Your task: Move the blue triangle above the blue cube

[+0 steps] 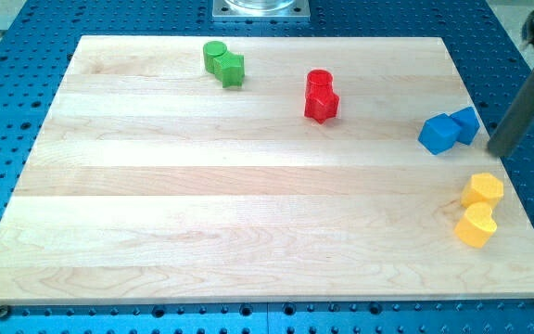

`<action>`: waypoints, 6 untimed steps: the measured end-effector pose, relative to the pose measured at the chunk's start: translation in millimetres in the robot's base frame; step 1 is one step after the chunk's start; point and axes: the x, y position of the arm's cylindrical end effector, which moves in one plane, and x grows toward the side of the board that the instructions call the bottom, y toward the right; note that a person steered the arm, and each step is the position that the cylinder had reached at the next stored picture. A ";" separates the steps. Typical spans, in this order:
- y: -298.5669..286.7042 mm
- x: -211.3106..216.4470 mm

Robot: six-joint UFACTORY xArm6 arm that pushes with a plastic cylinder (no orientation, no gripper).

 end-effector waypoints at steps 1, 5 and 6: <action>-3.4 -12.1; -55.6 -28.4; -21.4 -21.9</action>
